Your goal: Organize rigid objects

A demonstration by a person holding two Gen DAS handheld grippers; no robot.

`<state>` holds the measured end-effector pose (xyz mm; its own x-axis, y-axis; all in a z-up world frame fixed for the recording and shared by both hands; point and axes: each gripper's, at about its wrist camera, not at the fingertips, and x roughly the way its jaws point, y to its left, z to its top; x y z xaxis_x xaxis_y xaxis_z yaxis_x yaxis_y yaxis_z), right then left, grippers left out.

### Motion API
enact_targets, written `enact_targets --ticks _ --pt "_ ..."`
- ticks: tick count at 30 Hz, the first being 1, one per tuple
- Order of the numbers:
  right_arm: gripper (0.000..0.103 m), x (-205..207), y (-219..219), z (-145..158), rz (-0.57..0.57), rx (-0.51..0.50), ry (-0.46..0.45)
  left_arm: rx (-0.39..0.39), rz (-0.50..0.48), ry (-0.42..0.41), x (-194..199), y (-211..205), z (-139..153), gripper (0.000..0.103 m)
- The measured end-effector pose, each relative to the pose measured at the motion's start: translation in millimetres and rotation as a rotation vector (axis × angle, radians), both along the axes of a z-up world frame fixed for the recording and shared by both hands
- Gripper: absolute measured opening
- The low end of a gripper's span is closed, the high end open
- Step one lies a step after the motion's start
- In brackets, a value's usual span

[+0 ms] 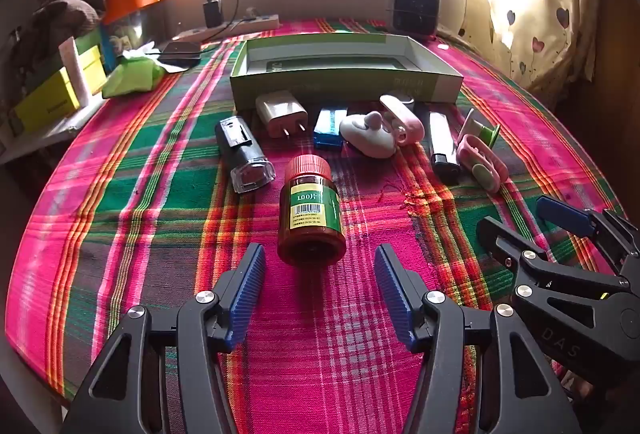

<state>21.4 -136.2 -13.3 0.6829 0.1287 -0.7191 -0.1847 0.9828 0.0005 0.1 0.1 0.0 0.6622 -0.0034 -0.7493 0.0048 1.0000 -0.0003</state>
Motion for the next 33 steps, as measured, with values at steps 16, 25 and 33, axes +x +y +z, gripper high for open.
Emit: enact_targets --ticks 16,25,33 --pt "0.071 -1.9 -1.9 -1.3 0.0 0.003 -0.006 0.001 -0.006 -0.001 -2.4 4.1 1.6 0.056" --pt "0.071 -2.9 -1.1 -0.4 0.001 0.002 -0.008 0.006 -0.009 -0.005 -3.1 2.7 0.8 0.056" --pt "0.071 -2.9 -1.3 -0.3 0.001 0.003 -0.009 0.007 -0.009 -0.006 -3.4 2.3 0.7 0.056"
